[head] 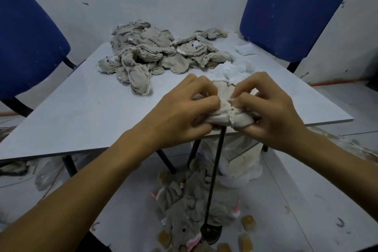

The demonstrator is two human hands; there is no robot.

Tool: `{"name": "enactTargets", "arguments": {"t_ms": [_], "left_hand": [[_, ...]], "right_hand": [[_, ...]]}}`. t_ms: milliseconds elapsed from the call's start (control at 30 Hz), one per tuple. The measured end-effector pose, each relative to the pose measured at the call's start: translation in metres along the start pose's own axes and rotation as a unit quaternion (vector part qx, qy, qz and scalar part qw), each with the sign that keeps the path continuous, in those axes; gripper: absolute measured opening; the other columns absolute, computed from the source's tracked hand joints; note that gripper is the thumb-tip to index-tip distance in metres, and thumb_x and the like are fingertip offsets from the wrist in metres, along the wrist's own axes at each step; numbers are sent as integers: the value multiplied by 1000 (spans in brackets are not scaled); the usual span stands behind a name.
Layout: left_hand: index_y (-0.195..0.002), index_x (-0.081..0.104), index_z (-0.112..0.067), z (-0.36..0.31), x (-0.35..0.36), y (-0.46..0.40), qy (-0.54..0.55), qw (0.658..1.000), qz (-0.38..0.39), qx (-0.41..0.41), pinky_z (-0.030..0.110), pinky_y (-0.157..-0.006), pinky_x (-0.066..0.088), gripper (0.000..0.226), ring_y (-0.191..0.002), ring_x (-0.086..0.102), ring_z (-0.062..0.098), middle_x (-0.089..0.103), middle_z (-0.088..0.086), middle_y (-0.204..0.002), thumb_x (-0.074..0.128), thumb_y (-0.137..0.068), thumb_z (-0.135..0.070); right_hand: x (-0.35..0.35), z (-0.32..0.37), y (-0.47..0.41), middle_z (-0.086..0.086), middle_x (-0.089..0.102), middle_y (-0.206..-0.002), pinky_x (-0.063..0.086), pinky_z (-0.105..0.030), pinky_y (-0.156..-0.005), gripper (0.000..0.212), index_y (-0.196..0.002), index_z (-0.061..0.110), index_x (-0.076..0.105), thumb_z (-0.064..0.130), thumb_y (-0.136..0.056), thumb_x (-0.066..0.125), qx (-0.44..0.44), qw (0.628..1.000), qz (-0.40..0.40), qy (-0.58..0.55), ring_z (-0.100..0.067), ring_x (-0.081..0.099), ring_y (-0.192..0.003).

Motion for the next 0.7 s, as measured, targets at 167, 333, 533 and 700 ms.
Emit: {"name": "enactTargets", "arguments": {"t_ms": [167,333,533,700], "left_hand": [[-72,61,-2,-22,12,21,-29,998,-57,26,43,-57,42,21,-73,52,32,62,19,-87,72,-86,-12],[-68,58,0,-28,46,49,-16,995,-88,-32,43,-53,38,12,-65,47,30,60,20,-79,67,-76,-2],[-84,63,1,-26,79,81,6,998,18,-68,36,-59,38,16,-73,56,31,64,16,-88,72,-73,-8],[-87,57,-2,-19,54,59,65,994,59,-66,35,-72,35,22,-84,42,23,54,14,-98,65,-82,-21]], "right_hand": [[13,21,30,-14,50,-107,46,-41,-52,21,-86,3,63,24,-86,63,-46,998,18,26,-34,53,-85],[46,18,75,-12,48,-110,45,-40,-61,13,-91,2,62,15,-89,63,10,1000,18,-2,-38,52,-84],[80,14,106,-10,47,-104,45,-44,-63,23,-92,-3,60,8,-77,73,78,991,85,-64,-32,49,-84],[49,17,73,-3,41,-102,33,-26,-75,25,-91,13,48,30,-87,66,37,993,83,-79,-19,38,-87]]}}
Point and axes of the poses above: each hand's wrist, its own y-axis away from the middle knuckle, its own x-axis out of the palm, z = x × y, the point moved 9 cm from there along -y, towards the middle knuckle
